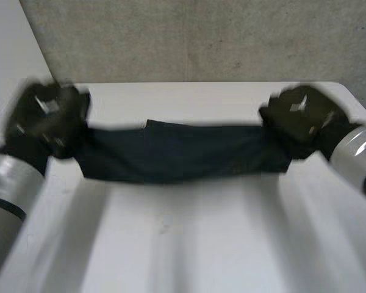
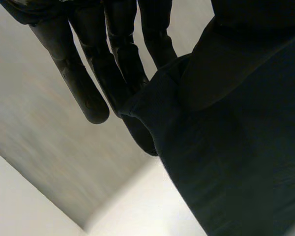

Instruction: Fold the shorts.

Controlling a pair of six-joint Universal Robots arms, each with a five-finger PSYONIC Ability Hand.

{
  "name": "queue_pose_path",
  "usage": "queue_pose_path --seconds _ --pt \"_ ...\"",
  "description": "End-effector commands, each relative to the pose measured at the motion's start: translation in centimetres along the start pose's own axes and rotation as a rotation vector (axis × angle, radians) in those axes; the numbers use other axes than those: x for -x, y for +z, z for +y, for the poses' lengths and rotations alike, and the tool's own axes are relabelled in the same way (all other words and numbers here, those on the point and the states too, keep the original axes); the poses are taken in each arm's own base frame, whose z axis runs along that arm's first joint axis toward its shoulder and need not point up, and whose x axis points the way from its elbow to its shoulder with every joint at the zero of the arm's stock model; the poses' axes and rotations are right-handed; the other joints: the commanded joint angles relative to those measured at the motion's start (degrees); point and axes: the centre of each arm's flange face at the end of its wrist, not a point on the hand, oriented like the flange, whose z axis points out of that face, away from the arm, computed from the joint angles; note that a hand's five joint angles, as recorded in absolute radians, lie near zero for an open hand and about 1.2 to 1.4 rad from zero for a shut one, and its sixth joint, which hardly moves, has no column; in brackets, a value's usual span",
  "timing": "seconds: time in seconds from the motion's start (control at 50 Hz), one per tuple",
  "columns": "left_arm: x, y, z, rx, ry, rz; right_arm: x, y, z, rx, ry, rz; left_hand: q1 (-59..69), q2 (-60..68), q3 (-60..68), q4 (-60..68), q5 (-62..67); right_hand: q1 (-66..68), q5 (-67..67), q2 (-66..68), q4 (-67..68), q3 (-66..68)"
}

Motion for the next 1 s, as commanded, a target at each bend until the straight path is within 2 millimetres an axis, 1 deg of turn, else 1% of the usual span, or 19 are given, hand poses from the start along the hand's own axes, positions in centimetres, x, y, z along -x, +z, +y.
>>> queue_pose_path --seconds 0.02,0.08,0.14,0.22,0.24,0.28,0.3,0.38,0.48,0.54,0.62,0.68,0.76,0.78,0.8,0.84,0.88,0.94,1.0 --pt "4.2 -1.7 -8.9 -0.311 -0.027 -0.140 -4.1 -4.3 -7.6 -0.199 -0.055 0.139 15.5 11.7 12.3 11.3 13.9 25.1 13.6 12.9 11.8 12.3" --pt "5.1 -1.8 -10.5 -0.362 -0.030 -0.171 -5.2 -5.0 -9.5 -0.259 -0.064 0.183 15.5 11.7 12.3 11.3 13.9 25.1 13.6 12.9 11.8 12.3" --pt "5.3 -1.5 -10.9 -0.371 -0.033 -0.178 -6.0 -5.4 -10.6 -0.295 -0.058 0.212 15.5 11.7 12.3 11.3 13.9 25.1 13.6 12.9 11.8 12.3" --pt "4.7 -0.4 -9.9 -0.332 -0.029 -0.156 -6.1 -5.0 -10.5 -0.292 -0.044 0.205 15.5 11.7 12.3 11.3 13.9 25.1 13.6 12.9 11.8 12.3" --pt "4.1 0.5 -8.8 -0.291 -0.026 -0.138 -6.0 -4.7 -10.3 -0.283 -0.041 0.201 15.5 11.7 12.3 11.3 13.9 25.1 13.6 12.9 11.8 12.3" --pt "3.5 1.5 -7.6 -0.248 -0.022 -0.117 -5.8 -3.6 -9.5 -0.253 -0.032 0.182 15.5 11.7 12.3 11.3 13.9 25.1 13.6 12.9 11.8 12.3" --pt "3.2 2.0 -6.9 -0.227 -0.020 -0.104 -5.3 -1.8 -8.1 -0.204 -0.016 0.147 15.5 11.7 12.3 11.3 13.9 25.1 13.6 12.9 11.8 12.3" --pt "1.4 4.5 -3.5 -0.113 -0.011 -0.051 -4.2 2.2 -4.7 -0.086 0.019 0.069 15.5 11.7 12.3 11.3 13.9 25.1 13.6 12.9 11.8 12.3" --pt "-0.8 8.1 0.9 -0.027 -0.001 -0.008 -2.6 5.4 -1.6 0.007 0.038 0.007 15.5 11.7 12.3 11.3 13.9 25.1 13.6 12.9 11.8 12.3" --pt "-1.8 10.2 2.4 -0.041 0.000 -0.001 -1.9 7.7 0.7 0.074 0.050 -0.010 15.5 11.7 12.3 11.3 13.9 25.1 13.6 12.9 11.8 12.3" --pt "-2.4 13.3 2.9 -0.117 0.012 -0.004 -1.8 10.4 2.5 0.112 0.051 0.007 15.5 11.7 12.3 11.3 13.9 25.1 13.6 12.9 11.8 12.3" --pt "-2.1 15.4 2.1 -0.192 0.040 -0.031 -2.6 12.3 2.5 0.079 0.040 0.062 15.5 11.7 12.3 11.3 13.9 25.1 13.6 12.9 11.8 12.3" --pt "-0.4 18.6 -1.5 -0.348 0.105 -0.133 -5.3 15.1 0.4 -0.081 -0.003 0.217 15.5 11.7 12.3 11.3 13.9 25.1 13.6 12.9 11.8 12.3" --pt "0.7 19.5 -3.9 -0.430 0.120 -0.186 -6.8 15.7 -1.3 -0.178 -0.020 0.292 15.5 11.7 12.3 11.3 13.9 25.1 13.6 12.9 11.8 12.3" --pt "1.1 19.8 -4.9 -0.462 0.121 -0.205 -7.6 15.9 -2.3 -0.231 -0.029 0.331 15.5 11.7 12.3 11.3 13.9 25.1 13.6 12.9 11.8 12.3" --pt "2.1 20.2 -7.0 -0.536 0.116 -0.248 -9.0 15.9 -4.4 -0.346 -0.049 0.405 15.5 11.7 12.3 11.3 13.9 25.1 13.6 12.9 11.8 12.3" --pt "3.7 20.2 -10.5 -0.661 0.095 -0.323 -11.0 15.4 -7.5 -0.508 -0.076 0.518 15.5 11.7 12.3 11.3 13.9 25.1 13.6 12.9 11.8 12.3" --pt "5.0 19.7 -13.4 -0.791 0.063 -0.394 -13.0 13.9 -10.7 -0.677 -0.105 0.633 15.5 11.7 12.3 11.3 13.9 25.1 13.6 12.9 11.8 12.3" --pt "5.7 19.0 -14.9 -0.859 0.044 -0.432 -13.8 12.8 -12.4 -0.767 -0.120 0.691 15.5 11.7 12.3 11.3 13.9 25.1 13.6 12.9 11.8 12.3"
